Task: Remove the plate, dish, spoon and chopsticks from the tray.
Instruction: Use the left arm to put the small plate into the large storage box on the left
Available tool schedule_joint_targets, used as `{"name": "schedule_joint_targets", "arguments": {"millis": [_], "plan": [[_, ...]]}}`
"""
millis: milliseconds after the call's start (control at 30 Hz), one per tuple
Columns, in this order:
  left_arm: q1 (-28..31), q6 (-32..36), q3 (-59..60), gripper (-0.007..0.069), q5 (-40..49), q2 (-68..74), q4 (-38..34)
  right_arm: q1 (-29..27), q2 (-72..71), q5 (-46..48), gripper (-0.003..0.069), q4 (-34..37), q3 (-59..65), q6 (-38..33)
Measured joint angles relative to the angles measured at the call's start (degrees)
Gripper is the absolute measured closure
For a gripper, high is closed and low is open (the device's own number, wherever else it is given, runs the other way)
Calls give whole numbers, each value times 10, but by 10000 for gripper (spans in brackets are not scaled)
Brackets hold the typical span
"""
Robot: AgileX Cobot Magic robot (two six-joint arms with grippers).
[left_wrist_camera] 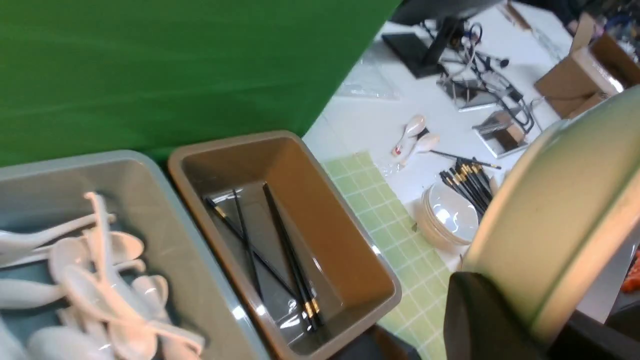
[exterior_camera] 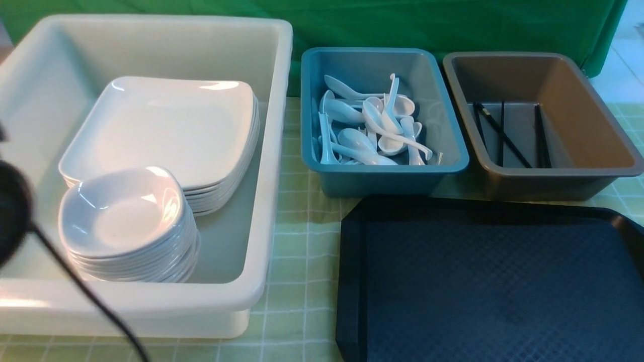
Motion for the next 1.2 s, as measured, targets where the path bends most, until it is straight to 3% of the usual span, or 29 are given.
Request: {"name": "schedule_joint_targets", "arguments": {"millis": [167,300,433,467,567,800,967,1200], "plan": [[24,37,227,622,2,-111,17,0,0,-21,430,0,4,0],[48,42,392,622,9,-178,98,0,0,-25,430,0,4,0],[106,21,516,622,10,-243,174,0,0,-42,430,0,4,0],[143,16,566,622,9,-274,183,0,0,-50,430,0,4,0],[214,15,643,622,4,-318,172,0,0,-60,430,0,4,0],[320,15,847,622,-76,-408,113,0,0,-71,430,0,4,0],[336,15,955,622,-139,-417,53,0,0,-80,430,0,4,0],[336,15,1010,620,-195,-417,38,0,0,-80,424,0,4,0]]}}
